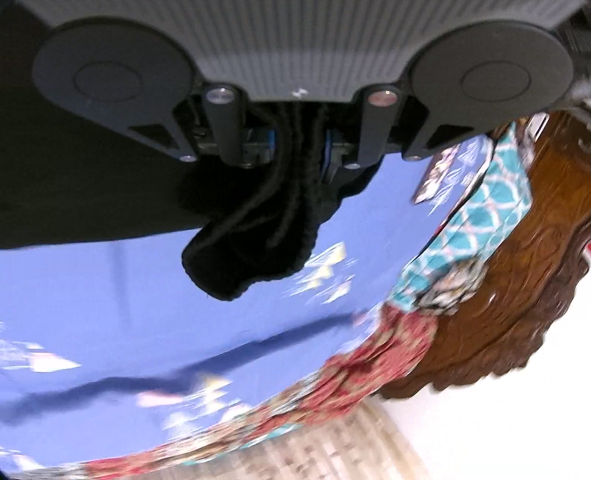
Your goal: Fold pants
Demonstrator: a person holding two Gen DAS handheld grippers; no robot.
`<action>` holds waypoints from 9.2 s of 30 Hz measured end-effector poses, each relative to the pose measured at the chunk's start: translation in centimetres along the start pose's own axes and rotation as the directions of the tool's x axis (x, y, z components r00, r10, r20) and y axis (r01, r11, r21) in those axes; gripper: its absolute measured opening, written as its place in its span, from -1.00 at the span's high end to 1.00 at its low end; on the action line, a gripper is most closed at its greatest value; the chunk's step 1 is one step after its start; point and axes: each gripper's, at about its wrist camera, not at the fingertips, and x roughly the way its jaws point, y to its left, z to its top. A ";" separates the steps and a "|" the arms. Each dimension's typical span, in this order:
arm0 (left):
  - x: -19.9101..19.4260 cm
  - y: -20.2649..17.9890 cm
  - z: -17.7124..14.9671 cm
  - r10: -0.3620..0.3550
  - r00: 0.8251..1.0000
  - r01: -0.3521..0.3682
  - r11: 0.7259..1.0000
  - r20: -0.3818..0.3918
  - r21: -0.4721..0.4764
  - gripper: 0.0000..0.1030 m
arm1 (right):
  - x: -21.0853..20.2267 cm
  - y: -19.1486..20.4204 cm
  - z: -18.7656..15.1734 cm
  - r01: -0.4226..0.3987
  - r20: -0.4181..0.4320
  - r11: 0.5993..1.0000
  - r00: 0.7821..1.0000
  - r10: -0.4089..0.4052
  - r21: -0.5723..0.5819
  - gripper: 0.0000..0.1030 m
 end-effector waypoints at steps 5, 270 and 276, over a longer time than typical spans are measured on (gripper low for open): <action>4.0 -3.1 1.8 0.012 0.999 -0.010 0.998 -0.032 0.060 -0.12 | -2.3 -4.4 -1.2 0.121 0.008 0.987 0.992 -0.123 0.101 0.45; 12.3 0.5 -1.8 0.111 0.931 -0.129 0.991 -0.347 -0.029 -1.00 | -2.1 -3.9 -4.1 0.115 0.022 0.979 0.992 -0.121 0.170 0.29; 12.4 0.4 -1.7 0.111 0.930 -0.129 0.991 -0.351 -0.026 -1.00 | -2.1 -3.9 -4.1 0.115 0.022 0.979 0.992 -0.121 0.170 0.29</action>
